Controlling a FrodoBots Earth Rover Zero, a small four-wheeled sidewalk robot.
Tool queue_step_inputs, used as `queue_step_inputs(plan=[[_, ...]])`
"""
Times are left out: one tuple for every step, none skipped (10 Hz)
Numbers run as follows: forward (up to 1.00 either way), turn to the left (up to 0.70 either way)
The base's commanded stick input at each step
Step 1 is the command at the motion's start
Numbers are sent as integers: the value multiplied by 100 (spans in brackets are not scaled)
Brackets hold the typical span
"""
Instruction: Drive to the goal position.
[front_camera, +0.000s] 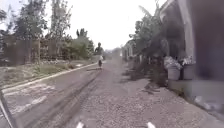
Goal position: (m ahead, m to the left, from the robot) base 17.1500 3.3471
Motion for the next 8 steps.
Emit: queue_step_inputs(plan=[[100,0],[100,0],[100,0],[100,0],[100,0],[100,0],[100,0],[100,0]])
